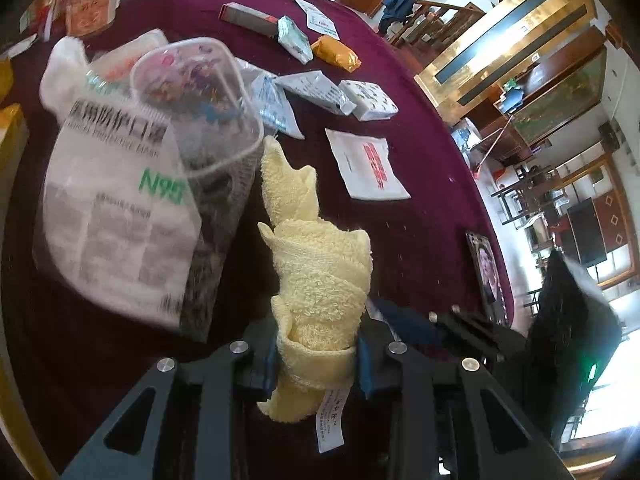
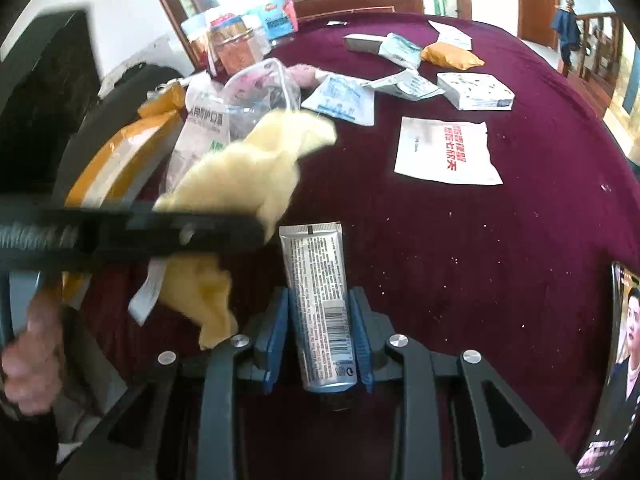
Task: Organize soft objects
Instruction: 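Carry towel and tube to the tray, open left tool to drop the towel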
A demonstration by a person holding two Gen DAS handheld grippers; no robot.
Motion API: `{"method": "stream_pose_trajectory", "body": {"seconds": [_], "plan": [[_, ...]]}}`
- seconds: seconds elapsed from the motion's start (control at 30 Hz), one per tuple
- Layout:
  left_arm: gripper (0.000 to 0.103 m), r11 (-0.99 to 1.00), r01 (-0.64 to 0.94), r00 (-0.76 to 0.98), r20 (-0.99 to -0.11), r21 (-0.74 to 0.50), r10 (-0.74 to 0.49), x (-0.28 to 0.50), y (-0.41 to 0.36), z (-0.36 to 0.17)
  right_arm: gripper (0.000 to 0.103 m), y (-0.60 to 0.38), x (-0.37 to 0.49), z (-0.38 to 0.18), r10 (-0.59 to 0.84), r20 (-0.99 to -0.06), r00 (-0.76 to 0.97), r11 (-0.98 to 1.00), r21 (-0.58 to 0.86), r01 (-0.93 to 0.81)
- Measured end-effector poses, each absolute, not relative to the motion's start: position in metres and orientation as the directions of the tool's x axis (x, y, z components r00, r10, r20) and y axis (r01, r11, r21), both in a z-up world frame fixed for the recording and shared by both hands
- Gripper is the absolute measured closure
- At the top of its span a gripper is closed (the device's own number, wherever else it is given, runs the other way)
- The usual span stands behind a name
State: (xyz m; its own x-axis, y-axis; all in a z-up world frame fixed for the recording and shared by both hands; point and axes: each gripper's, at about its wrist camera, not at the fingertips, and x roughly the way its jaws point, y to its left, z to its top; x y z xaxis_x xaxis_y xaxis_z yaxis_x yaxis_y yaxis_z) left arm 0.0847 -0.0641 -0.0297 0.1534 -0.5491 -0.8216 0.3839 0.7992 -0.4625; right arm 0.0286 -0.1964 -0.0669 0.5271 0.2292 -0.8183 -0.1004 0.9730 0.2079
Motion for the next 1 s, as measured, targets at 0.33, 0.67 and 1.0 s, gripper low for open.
{"method": "stream_pose_trajectory", "body": {"seconds": [0.33, 0.67, 1.0], "plan": [[0.072, 0.808, 0.333, 0.279, -0.768, -0.485, -0.576, 0.052, -0.021, -0.003, 0.074, -0.193, 0.023, -0.052, 0.247, -0.778, 0.578, 0.963, 0.264, -0.056], [0.072, 0.831, 0.174, 0.483, -0.690, -0.528, -0.539, 0.038, 0.085, 0.046, 0.074, -0.137, 0.013, -0.002, 0.409, -0.658, 0.632, 0.908, 0.362, -0.210], [0.072, 0.845, -0.012, 0.570, -0.698, -0.535, -0.434, 0.066, 0.182, 0.043, 0.074, -0.075, 0.046, 0.023, 0.472, -0.636, 0.610, 0.881, 0.360, -0.306]]}}
